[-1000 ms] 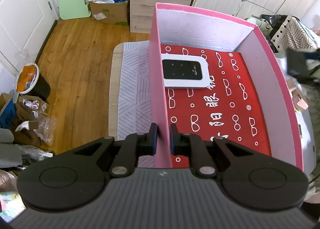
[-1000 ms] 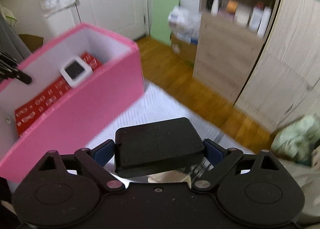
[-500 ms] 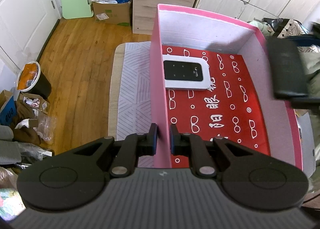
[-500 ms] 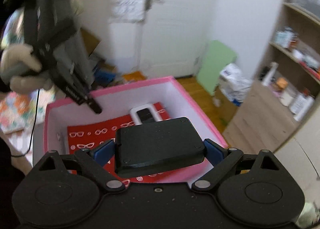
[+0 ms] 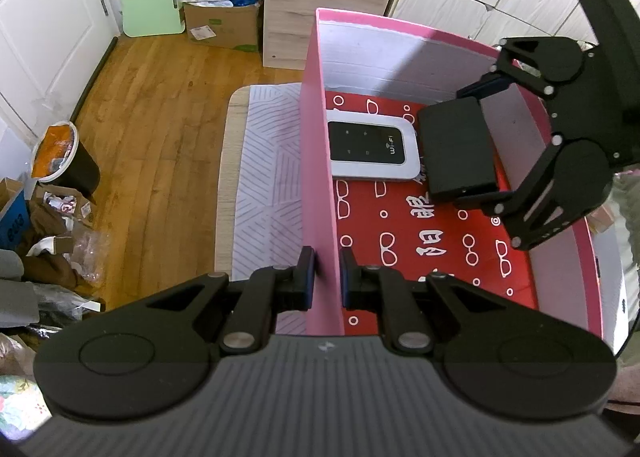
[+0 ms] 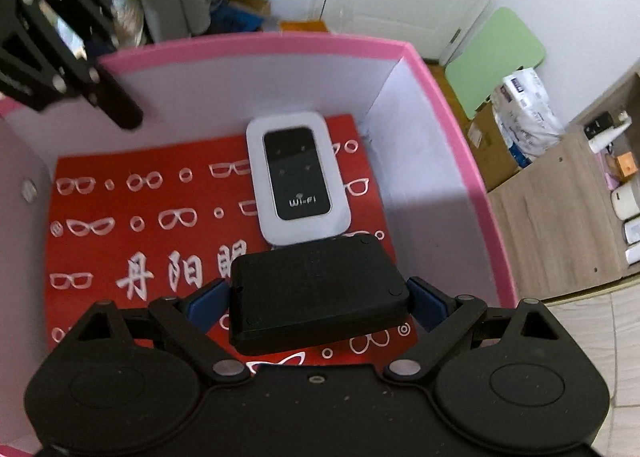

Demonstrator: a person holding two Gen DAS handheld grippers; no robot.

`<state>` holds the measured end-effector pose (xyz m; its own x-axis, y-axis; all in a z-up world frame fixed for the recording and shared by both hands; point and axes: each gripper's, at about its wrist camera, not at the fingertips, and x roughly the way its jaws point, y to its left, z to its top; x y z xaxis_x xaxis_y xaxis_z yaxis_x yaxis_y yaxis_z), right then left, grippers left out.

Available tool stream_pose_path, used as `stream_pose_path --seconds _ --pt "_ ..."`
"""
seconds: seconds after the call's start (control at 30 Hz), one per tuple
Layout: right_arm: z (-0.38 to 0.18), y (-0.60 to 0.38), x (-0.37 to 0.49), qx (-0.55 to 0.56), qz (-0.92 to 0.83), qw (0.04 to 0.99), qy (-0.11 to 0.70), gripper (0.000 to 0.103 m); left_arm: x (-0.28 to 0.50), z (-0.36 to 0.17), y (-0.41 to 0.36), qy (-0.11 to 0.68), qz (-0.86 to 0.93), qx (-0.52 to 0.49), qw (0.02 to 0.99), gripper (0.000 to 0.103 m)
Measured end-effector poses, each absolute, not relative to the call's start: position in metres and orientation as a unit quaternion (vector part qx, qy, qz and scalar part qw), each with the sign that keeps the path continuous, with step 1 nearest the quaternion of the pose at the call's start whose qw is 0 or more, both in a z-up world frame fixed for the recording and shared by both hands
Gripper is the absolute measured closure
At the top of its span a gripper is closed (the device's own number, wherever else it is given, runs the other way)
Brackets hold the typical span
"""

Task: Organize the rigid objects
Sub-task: 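Lower the power bank into the box beside the router, release, then grasp the white ZTE router on the table with the right tool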

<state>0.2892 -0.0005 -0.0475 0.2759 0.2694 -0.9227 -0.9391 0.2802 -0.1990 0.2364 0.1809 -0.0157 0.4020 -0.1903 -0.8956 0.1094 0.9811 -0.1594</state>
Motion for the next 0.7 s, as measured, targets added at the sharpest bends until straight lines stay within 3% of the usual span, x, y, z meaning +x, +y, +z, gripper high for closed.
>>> stream_pose_path --seconds 0.4,0.7 --pt "-0.047 0.003 0.285 -0.436 0.431 0.69 0.386 0.006 0.236 -0.017 0.182 0.538 -0.093 -0.038 0.837 0.091" --pt "0.005 -0.046 0.264 -0.32 0.43 0.773 0.34 0.006 0.236 -0.017 0.181 0.538 -0.093 -0.038 0.837 0.091"
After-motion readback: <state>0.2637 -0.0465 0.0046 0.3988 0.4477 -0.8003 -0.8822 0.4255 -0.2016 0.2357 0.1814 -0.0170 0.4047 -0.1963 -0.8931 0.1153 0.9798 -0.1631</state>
